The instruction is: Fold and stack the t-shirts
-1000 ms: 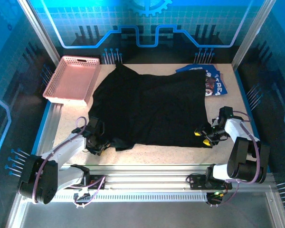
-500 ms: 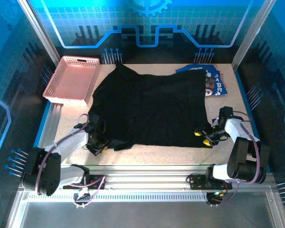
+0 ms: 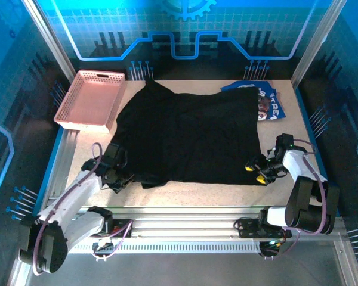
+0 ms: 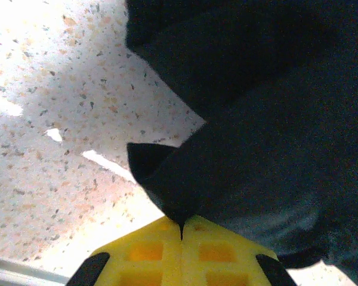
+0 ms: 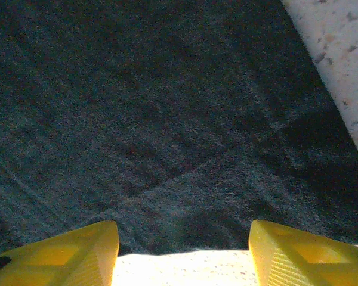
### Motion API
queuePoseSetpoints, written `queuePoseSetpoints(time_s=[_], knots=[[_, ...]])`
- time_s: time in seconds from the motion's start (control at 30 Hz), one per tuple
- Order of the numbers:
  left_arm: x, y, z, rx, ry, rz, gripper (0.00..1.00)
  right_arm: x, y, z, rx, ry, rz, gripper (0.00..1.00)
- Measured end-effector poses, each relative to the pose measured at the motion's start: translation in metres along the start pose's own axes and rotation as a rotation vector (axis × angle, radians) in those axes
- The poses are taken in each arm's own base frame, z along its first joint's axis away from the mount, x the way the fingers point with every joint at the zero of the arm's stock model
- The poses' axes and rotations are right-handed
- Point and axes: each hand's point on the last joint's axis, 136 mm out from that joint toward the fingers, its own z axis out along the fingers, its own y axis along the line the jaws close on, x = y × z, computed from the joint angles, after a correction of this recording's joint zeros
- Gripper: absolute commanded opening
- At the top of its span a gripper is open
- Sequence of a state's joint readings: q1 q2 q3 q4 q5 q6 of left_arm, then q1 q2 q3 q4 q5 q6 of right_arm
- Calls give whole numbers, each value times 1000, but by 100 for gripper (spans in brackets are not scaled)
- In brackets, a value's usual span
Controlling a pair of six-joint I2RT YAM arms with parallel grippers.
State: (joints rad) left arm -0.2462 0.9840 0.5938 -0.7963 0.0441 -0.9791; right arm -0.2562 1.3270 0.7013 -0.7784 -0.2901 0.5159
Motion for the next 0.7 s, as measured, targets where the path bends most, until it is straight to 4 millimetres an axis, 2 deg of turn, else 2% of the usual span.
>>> queuePoseSetpoints(time_s=[0.3,0.53,0.7], knots=[[1,-7,-23,-3,8,46,0,1,-13,4,73,20,18,62],[3,-7,-28,-8,23,67,0,-2,-30,2,166,-2,23,61],[3,-10,-33,-4,22,72,0,-4,-39,10,216,20,42,58]])
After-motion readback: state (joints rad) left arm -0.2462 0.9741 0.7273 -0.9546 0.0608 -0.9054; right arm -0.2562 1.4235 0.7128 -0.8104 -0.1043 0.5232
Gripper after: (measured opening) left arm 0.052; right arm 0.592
